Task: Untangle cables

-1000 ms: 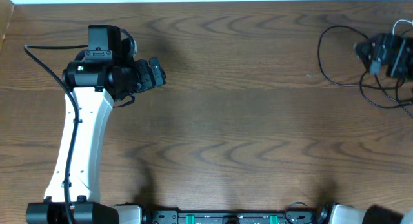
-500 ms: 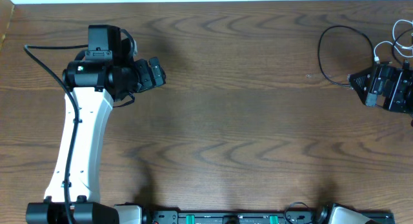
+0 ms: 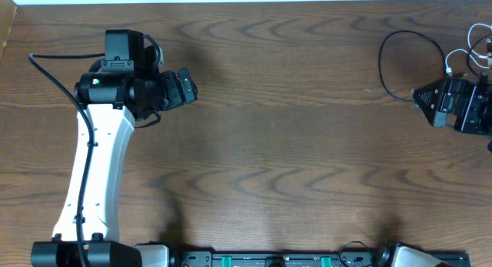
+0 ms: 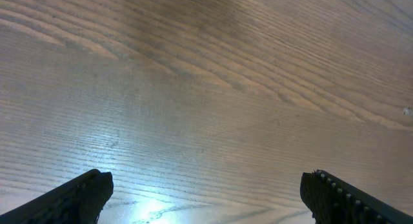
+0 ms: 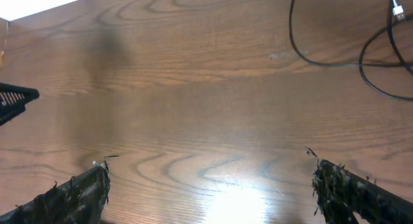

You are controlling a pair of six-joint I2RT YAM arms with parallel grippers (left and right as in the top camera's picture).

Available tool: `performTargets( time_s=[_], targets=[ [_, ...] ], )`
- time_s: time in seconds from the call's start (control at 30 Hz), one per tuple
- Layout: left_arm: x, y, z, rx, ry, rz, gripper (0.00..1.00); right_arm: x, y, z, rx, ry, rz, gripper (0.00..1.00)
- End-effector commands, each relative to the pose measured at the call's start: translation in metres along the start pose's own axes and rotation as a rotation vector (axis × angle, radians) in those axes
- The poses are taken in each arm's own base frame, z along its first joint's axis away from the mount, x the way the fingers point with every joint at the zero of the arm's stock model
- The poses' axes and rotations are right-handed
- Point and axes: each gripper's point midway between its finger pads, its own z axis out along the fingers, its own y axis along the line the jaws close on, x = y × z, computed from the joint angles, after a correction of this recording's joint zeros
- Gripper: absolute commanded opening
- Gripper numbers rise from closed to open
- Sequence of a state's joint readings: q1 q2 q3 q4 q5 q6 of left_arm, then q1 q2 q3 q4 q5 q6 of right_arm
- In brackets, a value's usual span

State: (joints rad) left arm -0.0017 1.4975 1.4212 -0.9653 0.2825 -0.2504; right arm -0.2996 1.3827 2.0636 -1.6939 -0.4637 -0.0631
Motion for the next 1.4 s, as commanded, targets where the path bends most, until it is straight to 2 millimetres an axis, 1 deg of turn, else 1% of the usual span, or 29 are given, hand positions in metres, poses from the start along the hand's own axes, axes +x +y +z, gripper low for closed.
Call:
performTargets(
  time_s=[0.0,0.13,0.2,0.3,0.4,0.5,0.57,0.77,0.87,0.93,1.17,1.27,1.37],
  targets=[
    [0.003,0.003,0.004,-0.012,0.014,0.005,0.99,0.001,0.006,0.000,-0.020,0.001,-0.050,0.99],
    [0.003,0.003,0.004,-0.012,0.014,0.005,0.99,0.005,0.012,0.006,-0.037,0.017,-0.083,0.99],
    [0.003,0.003,0.004,-0.012,0.014,0.005,0.99,0.007,0.023,0.012,-0.065,0.020,-0.126,0.99],
    [0.003,0.003,0.004,-0.012,0.014,0.005,0.99,0.007,0.042,0.026,-0.108,-0.025,-0.235,0.99],
    [0.003,0.003,0.004,-0.012,0.014,0.005,0.99,0.007,0.058,0.044,-0.128,-0.122,-0.361,0.99],
    [0.003,0.003,0.004,-0.012,0.014,0.005,0.99,0.009,0.065,0.058,-0.132,-0.244,-0.447,0.99],
    [0.003,0.003,0.004,-0.012,0.014,0.005,0.99,0.011,0.066,0.064,-0.140,-0.337,-0.482,0.99],
    [0.003,0.003,0.004,-0.012,0.014,0.004,0.99,0.025,0.056,0.071,-0.143,-0.644,-0.555,0.99],
    [0.003,0.003,0.004,-0.012,0.014,0.005,0.99,0.037,0.045,0.076,-0.135,-0.773,-0.577,0.99],
    [0.003,0.003,0.004,-0.012,0.014,0.005,0.99,0.049,0.038,0.086,-0.131,-0.835,-0.589,0.99],
    [0.003,0.003,0.004,-0.012,0.014,0.005,0.99,0.093,0.007,0.123,-0.095,-0.937,-0.571,0.99],
    [0.003,0.003,0.004,-0.012,0.014,0.005,0.99,0.103,-0.007,0.130,-0.071,-0.959,-0.512,0.99],
    [0.003,0.003,0.004,-0.012,0.014,0.005,0.99,0.112,-0.013,0.134,-0.062,-0.989,-0.502,0.99]
  ],
)
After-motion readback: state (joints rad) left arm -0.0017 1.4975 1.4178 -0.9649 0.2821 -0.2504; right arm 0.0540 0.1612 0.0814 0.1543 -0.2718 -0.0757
